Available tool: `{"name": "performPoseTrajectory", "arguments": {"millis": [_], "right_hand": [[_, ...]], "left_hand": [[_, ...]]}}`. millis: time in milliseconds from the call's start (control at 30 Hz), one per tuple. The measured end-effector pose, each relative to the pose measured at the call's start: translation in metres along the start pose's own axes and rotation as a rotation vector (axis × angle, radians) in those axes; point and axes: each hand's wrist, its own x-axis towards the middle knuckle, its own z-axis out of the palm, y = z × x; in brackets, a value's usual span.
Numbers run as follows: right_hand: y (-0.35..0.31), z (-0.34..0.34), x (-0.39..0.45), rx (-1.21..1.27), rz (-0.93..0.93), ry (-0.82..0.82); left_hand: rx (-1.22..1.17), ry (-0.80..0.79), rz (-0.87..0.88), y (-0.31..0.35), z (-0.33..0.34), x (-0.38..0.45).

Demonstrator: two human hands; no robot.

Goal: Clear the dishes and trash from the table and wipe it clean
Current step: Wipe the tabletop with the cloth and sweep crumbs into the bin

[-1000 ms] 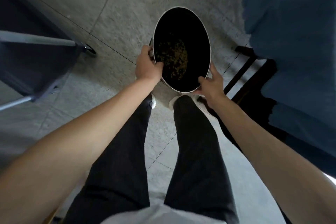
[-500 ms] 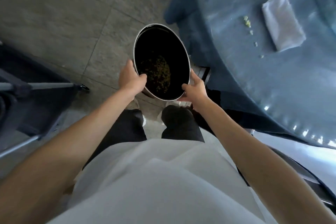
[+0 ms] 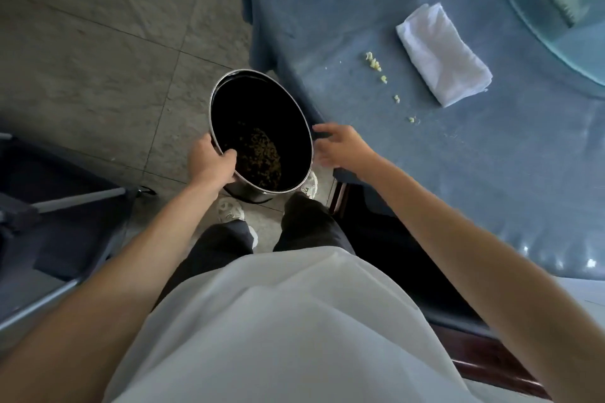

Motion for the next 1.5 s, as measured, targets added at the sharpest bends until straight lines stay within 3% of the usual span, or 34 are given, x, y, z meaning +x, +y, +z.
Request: {"name": "performPoseTrajectory", "arguments": {"millis": [67,133,200,233,433,600,767,1233,1400,1500], "right_hand": [[-0.020,-0.056,0.011,-0.043,-0.181,0.139],[-0.037,-0.120,0.022,-0.147,-0.333,0.420],[-0.044,-0.179,0.036,-0.309,-0.403,0.693],[-0.042,-0.203,0.046,-0.380,-0.404,0.754],[-0.013,-0.249,0.083,-0.786,-0.383,0.498],[0.000,-0.228,0.091,-0.894,-0.490,0.662],[-0.005,-0.209,0.091,-0.904,-0.444,0.634],[0.005,-0.065,0.065,-1.053,-0.612,0.429],[0.004,0.004,0.048,-1.020,-0.673,0.359],[-0.001,0.013,0.036,-0.990,-0.693,0.301]], "left_hand": [[-0.051,0.001,-0.031,0.005,0.007,-0.003],[-0.078,0.002,-0.043,0.009,0.015,-0.006],[-0.080,0.001,-0.047,0.013,0.024,-0.011],[-0.077,-0.001,-0.051,0.014,0.029,-0.012],[0.002,0.028,-0.063,0.023,0.047,-0.013],[0.033,0.044,-0.077,0.026,0.048,-0.014],[0.033,0.042,-0.065,0.033,0.053,-0.013],[-0.004,-0.013,-0.014,0.038,0.060,-0.011],[0.005,-0.037,-0.009,0.039,0.060,-0.015],[-0.007,-0.039,0.001,0.040,0.058,-0.017]]}}
